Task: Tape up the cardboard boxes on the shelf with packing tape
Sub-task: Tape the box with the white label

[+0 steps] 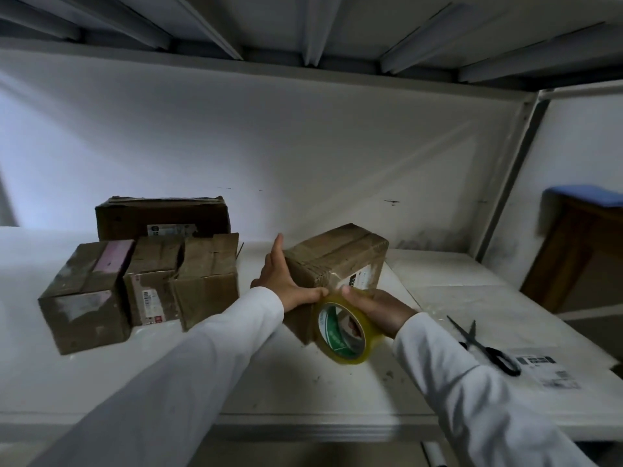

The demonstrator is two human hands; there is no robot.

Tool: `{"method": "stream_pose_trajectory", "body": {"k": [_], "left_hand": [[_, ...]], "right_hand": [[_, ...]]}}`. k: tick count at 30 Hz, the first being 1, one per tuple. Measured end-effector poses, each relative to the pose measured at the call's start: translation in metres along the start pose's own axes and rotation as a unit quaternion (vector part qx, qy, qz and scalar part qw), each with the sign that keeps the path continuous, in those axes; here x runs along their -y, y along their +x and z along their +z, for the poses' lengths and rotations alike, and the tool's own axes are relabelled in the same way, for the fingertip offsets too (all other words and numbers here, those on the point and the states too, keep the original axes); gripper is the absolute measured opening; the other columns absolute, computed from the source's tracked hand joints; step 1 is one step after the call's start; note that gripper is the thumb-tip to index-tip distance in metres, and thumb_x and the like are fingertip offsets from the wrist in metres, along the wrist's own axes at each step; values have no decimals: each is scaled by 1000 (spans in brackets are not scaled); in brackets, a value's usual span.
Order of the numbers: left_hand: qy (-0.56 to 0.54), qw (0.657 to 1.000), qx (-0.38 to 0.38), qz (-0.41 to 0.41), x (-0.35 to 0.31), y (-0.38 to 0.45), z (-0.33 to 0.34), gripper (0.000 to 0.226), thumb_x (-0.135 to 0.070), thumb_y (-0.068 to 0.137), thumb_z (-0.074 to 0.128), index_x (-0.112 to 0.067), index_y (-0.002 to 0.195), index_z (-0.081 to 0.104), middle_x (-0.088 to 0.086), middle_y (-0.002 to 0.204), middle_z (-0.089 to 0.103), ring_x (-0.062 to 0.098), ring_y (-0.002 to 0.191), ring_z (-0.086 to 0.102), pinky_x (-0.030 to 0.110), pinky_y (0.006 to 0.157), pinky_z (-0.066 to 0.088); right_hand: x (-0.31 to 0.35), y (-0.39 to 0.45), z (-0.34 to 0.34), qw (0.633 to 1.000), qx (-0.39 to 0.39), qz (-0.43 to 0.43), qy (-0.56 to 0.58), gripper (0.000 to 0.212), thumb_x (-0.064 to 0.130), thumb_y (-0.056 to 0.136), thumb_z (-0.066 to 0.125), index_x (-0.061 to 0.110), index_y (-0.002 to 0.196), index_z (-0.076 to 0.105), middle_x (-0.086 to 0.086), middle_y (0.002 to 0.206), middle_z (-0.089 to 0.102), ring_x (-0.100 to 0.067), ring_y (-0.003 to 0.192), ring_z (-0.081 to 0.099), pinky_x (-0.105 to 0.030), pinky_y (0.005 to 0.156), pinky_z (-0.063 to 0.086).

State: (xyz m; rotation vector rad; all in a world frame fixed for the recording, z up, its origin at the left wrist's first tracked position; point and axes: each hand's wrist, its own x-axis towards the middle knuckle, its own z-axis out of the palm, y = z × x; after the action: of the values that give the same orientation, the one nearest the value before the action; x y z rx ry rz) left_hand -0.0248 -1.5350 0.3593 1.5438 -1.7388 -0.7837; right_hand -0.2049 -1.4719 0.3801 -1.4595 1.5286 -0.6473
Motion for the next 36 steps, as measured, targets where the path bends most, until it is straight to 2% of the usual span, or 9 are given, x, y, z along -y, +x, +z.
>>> {"method": "stream_pose_trajectory", "body": {"k": [4, 7, 11, 15, 21, 25, 29, 32, 36], "left_hand": [[-16, 1000, -24, -1, 4, 2, 3, 134, -42, 59, 87, -37, 147, -13, 2, 158, 7, 29, 144, 17, 51, 116, 21], [-21, 999, -32, 3, 5, 3, 7, 132, -41, 60, 86, -37, 147, -13, 2, 157, 8, 29, 143, 17, 50, 116, 20], [-27, 999, -35, 4, 7, 5, 9, 131, -40, 61, 86, -37, 148, -12, 2, 155, 10, 29, 143, 18, 50, 116, 20], [-24, 999, -32, 0, 8, 5, 10, 131, -41, 61, 86, -38, 147, -13, 2, 155, 11, 30, 142, 19, 50, 115, 21], [-24, 999, -34, 3, 10, 6, 10, 130, -42, 61, 85, -39, 147, -12, 2, 154, 11, 30, 142, 20, 50, 115, 21], [-32, 999, -33, 8, 10, 7, 10, 128, -40, 62, 86, -37, 148, -9, 2, 155, 10, 30, 142, 19, 50, 115, 21], [-51, 998, -26, 17, 11, 8, 10, 124, -37, 62, 86, -36, 148, -3, 3, 154, 13, 30, 141, 20, 48, 114, 25], [-63, 998, -13, 27, 12, 10, 8, 121, -31, 64, 86, -36, 149, 0, 4, 154, 12, 30, 141, 20, 46, 114, 25], [-72, 996, 34, 30, 18, 17, -1, 118, -23, 68, 84, -36, 149, 0, 6, 156, 11, 29, 143, 18, 44, 114, 25]], "right_hand": [[-22, 1, -50, 984, -134, 99, -61, 55, 56, 93, 41, 10, 116, 58, -11, 116, 61, -31, 108, 58, -35, 85, 45], [-64, -1, -92, 900, -265, 233, -257, 57, 53, 87, 52, 8, 121, 56, -14, 126, 57, -33, 113, 54, -33, 86, 41], [-137, 19, -111, 826, -215, 380, -357, 87, 68, 63, 49, 30, 140, 37, -4, 136, 45, -26, 127, 39, -39, 101, 34], [-130, 11, -97, 804, -252, 377, -384, 63, 53, 77, 52, 27, 133, 39, -5, 127, 40, -24, 120, 39, -32, 93, 35], [-113, -3, -101, 849, -160, 345, -366, 70, 39, 100, 36, 4, 149, 1, -18, 155, 14, -26, 143, 18, -33, 114, 21], [-79, -19, -104, 929, -146, 219, -261, 24, 40, 94, 48, 18, 90, 58, -11, 74, 59, -20, 73, 61, -25, 61, 43], [-51, -9, -111, 984, -174, 34, 9, 11, 21, 90, 62, 24, 98, 55, 5, 74, 68, -10, 65, 54, -21, 63, 42], [-14, -3, -102, 998, -22, -58, 10, 17, 10, 89, 62, 23, 94, 52, 3, 76, 64, -14, 73, 56, -29, 80, 44], [7, 8, -90, 978, 173, -26, -117, 18, 27, 78, 69, 27, 86, 52, 12, 68, 56, -1, 63, 50, -20, 63, 38]]}}
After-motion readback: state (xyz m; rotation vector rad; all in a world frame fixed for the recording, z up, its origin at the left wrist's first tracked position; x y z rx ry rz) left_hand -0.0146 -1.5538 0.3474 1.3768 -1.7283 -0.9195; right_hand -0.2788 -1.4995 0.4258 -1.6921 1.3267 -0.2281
